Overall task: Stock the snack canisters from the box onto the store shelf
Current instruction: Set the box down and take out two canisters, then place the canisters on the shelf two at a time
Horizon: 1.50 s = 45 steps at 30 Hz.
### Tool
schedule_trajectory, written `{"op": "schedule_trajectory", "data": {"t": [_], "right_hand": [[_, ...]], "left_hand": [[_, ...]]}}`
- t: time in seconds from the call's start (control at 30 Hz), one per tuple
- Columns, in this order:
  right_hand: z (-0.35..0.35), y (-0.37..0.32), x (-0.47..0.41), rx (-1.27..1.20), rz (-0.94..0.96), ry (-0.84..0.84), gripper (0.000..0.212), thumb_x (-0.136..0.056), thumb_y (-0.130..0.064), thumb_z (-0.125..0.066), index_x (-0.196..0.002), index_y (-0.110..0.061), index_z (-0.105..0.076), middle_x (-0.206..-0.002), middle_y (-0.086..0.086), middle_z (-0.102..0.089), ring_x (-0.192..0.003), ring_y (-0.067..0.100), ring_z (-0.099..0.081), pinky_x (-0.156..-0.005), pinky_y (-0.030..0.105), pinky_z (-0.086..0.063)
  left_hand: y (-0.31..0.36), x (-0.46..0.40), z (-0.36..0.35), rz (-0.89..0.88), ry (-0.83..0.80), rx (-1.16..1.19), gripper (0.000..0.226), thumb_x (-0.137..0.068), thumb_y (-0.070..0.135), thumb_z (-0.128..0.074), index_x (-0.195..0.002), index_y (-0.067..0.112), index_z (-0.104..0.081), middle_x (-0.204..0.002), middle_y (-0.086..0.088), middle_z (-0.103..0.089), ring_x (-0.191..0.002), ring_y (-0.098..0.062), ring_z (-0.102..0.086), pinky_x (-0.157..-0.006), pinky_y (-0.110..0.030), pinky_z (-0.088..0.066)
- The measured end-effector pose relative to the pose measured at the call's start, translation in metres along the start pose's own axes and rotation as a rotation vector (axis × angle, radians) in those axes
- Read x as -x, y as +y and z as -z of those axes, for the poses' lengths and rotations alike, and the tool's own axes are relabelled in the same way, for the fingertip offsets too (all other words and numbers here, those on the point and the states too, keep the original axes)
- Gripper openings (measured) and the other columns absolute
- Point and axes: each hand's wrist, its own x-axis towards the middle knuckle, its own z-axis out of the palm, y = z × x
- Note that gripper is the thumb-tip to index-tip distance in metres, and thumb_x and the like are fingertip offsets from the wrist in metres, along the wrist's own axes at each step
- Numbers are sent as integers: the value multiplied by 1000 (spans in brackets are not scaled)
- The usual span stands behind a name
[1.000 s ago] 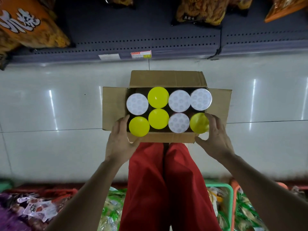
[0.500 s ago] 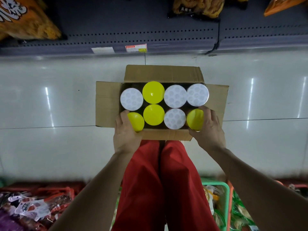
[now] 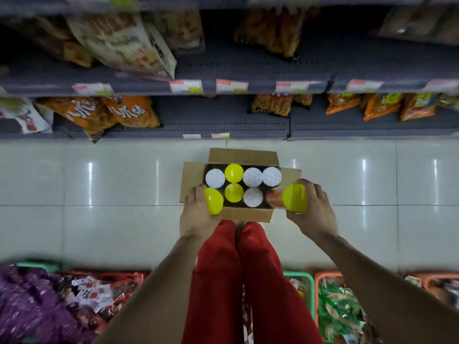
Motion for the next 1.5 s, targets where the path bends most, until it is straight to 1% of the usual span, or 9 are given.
{"op": "schedule_trajectory", "data": {"t": [0.2,0.37,0.57,0.73,0.87,1.0,1.1,1.23,1.5], "right_hand": [[107,-65,55,-33,75,18,73,-62,-31,-70,-126,-28,-37,-125,5,-48,-112,31,-45,-76,40,-44],[193,-124,88,-101,162,47,68,-52,-50,-74,-114,-31,-53,-115,-4,-52,-110,21,-47,-83,39,-47],[289,-184,108,-102,376,72,75,-58,-36,-84,-123,-28,-48,-109,-2,-53,-101,18,-52,-78,25,-37],[387,-257,132,-85,544,143,78,-55,-30,-86,-124,-29,-50,-115,-1,-56,-104,17,-53,-81,23,-37],[452,-309,159,-110,650,160,79,-54,-39,-84,-124,-39,-48,-124,-7,-53,-108,15,-53,-85,30,-47],[504,-353,188,-108,781,213,68,-54,-42,-82,-111,-53,-48,-118,-15,-55,-100,7,-56,-76,19,-48],[544,-384,212,-181,861,239,68,-51,-38,-82,-113,-44,-53,-108,-8,-64,-83,7,-65,-72,31,-57],[588,-418,242,-225,984,277,61,-63,-24,-82,-117,-32,-55,-106,5,-67,-91,19,-67,-80,41,-57],[655,-471,295,-236,1137,425,57,-65,-28,-81,-116,-28,-54,-102,0,-66,-88,14,-66,-75,30,-55]], "left_hand": [[67,46,108,-120,-43,-64,74,-66,22,-70,-132,14,-36,-127,-10,-42,-118,-32,-42,-84,-44,-48],[124,77,198,-246,-34,-82,79,-63,32,-71,-132,18,-36,-130,-8,-43,-119,-32,-44,-92,-40,-44],[191,93,303,-450,-71,-155,79,-61,38,-76,-130,20,-42,-127,-5,-50,-121,-25,-46,-94,-29,-40],[254,121,406,-632,104,-136,70,-62,33,-81,-124,17,-52,-124,-5,-57,-113,-21,-53,-84,-19,-33],[296,150,479,-702,194,-159,69,-68,41,-78,-128,21,-49,-130,0,-53,-119,-19,-49,-87,-25,-35],[332,181,538,-750,331,-165,65,-67,43,-79,-124,23,-55,-123,1,-59,-110,-16,-54,-88,-26,-40],[357,208,581,-796,420,-96,59,-67,43,-79,-119,27,-58,-112,7,-62,-101,-11,-57,-81,-24,-41],[386,242,629,-865,536,-24,56,-64,48,-79,-114,28,-62,-109,6,-64,-96,-10,-58,-79,-24,-45],[422,298,693,-987,760,111,67,-56,55,-74,-117,29,-61,-107,6,-67,-95,-15,-65,-85,-34,-53]]}}
